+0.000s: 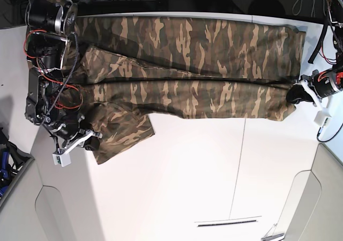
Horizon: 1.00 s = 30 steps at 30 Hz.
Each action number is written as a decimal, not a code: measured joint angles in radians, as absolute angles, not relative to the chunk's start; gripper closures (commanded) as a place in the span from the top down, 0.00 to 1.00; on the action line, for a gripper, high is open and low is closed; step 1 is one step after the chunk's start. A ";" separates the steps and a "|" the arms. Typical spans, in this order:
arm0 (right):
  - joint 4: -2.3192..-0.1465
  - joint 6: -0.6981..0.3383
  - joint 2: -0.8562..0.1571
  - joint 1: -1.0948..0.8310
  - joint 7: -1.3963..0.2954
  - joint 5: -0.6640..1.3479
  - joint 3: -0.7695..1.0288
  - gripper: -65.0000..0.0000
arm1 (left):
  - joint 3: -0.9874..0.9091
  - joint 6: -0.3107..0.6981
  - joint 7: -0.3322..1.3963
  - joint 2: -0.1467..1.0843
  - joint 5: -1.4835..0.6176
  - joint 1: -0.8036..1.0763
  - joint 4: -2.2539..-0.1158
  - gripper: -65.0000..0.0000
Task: Fold the T-shirt properly
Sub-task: 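Hold the folded edge with the left gripper while the right regrasps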
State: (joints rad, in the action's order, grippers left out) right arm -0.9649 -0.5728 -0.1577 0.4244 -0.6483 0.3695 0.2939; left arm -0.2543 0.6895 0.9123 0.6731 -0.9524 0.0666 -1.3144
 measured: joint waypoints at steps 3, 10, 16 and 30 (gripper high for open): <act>-1.090 -0.575 -0.159 0.417 -0.748 0.411 0.293 0.00 | -0.254 0.690 0.942 0.674 -0.960 0.067 -1.343 0.00; -1.360 -0.574 -0.216 0.259 -0.821 0.524 0.290 0.00 | -0.255 0.690 1.057 0.676 -1.029 0.069 -1.437 0.00; -1.512 -0.577 -0.278 0.114 -0.831 0.638 0.300 0.00 | -0.255 0.690 1.074 0.677 -1.029 0.072 -1.448 0.00; -1.716 -0.598 -0.319 -0.063 -0.966 0.825 0.474 0.00 | -0.361 0.690 1.134 0.677 -1.079 0.136 -1.451 0.00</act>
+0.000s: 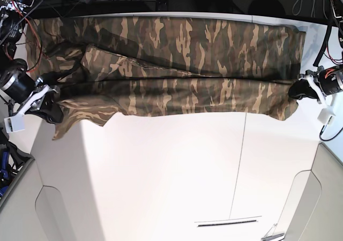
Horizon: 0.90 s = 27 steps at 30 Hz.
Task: Fold the T-shirt properly
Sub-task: 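Hold the folded edge with the left gripper while the right regrasps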
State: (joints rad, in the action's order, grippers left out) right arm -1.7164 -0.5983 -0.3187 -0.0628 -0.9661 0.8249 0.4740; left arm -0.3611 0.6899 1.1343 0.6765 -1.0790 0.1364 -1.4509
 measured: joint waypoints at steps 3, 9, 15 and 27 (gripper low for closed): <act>-1.754 -0.603 -0.318 -0.103 -0.976 0.857 0.517 0.00 | -0.364 0.690 1.159 0.676 -1.118 0.151 -1.451 0.00; -1.840 -0.603 -0.319 -0.197 -1.000 0.889 0.585 0.00 | -0.364 0.690 1.164 0.677 -1.135 0.170 -1.452 0.00; -1.880 -0.605 -0.318 -0.318 -1.003 0.908 0.646 0.00 | -0.364 0.690 1.172 0.704 -1.153 0.250 -1.499 0.00; -1.879 -0.607 -0.318 -0.416 -1.005 0.855 0.680 0.00 | -0.366 0.690 1.190 0.717 -1.143 0.297 -1.578 0.00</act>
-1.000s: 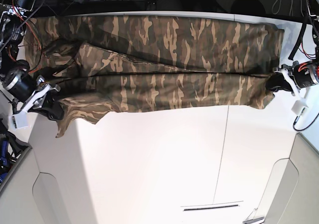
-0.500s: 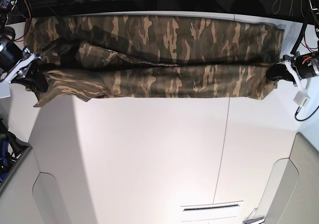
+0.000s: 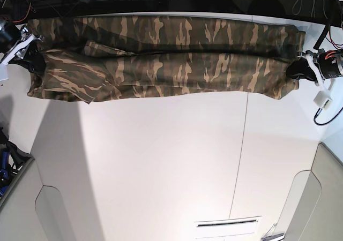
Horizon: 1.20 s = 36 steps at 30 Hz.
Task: Fold the T-shirt properly
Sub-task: 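Hold the folded edge with the left gripper while the right regrasps, then grasp both ends of the camouflage strip with both grippers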
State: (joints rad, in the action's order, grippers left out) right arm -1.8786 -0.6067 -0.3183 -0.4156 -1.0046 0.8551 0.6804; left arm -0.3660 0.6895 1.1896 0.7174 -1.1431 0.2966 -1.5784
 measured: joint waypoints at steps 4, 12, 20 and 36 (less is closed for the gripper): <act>-1.860 -0.606 -0.318 -0.415 -1.003 0.831 0.680 0.00 | -0.366 0.690 1.204 0.718 -1.143 0.305 -1.579 0.00; -1.734 -0.607 -0.318 -0.407 -0.958 0.816 0.680 0.00 | -0.366 0.690 1.204 0.716 -1.132 0.341 -1.579 0.13; -1.671 -0.601 -0.319 -0.410 -0.936 0.821 0.680 0.56 | -0.366 0.690 1.177 0.717 -1.126 0.341 -1.579 0.39; -1.807 -0.598 -0.316 -0.390 -0.941 0.882 0.860 0.55 | -0.575 0.690 1.190 0.672 -1.229 0.342 -1.579 0.39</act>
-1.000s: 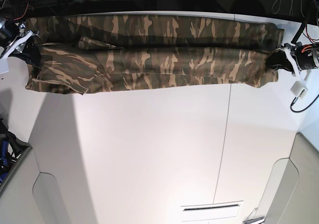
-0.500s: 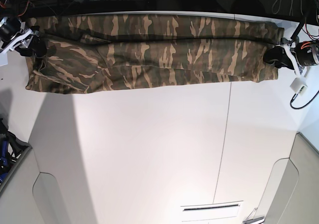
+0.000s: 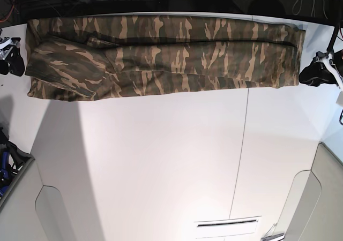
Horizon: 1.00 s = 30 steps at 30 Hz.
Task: Fold the T-shirt properly
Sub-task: 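Grasp both ends of the camouflage strip with both grippers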
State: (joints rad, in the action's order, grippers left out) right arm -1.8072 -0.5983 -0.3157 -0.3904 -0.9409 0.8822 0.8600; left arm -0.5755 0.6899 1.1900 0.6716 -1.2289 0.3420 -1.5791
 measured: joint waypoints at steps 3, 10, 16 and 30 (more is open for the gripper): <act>-1.807 -0.598 -0.313 -0.368 -0.936 0.900 0.860 0.32 | -0.575 0.690 1.189 0.668 -1.231 0.362 -1.579 0.49; -1.807 -0.598 -0.275 -0.318 -0.937 0.904 0.860 0.00 | -0.575 0.690 1.120 0.645 -1.158 0.395 -1.578 0.58; -1.800 -0.599 -0.249 -0.313 -0.936 0.900 0.820 0.00 | -0.575 0.690 1.106 0.607 -1.131 0.396 -1.577 0.59; -1.608 -0.603 -0.250 -0.313 -0.777 0.683 0.547 0.00 | -0.575 0.690 1.035 0.592 -1.097 0.395 -1.466 0.68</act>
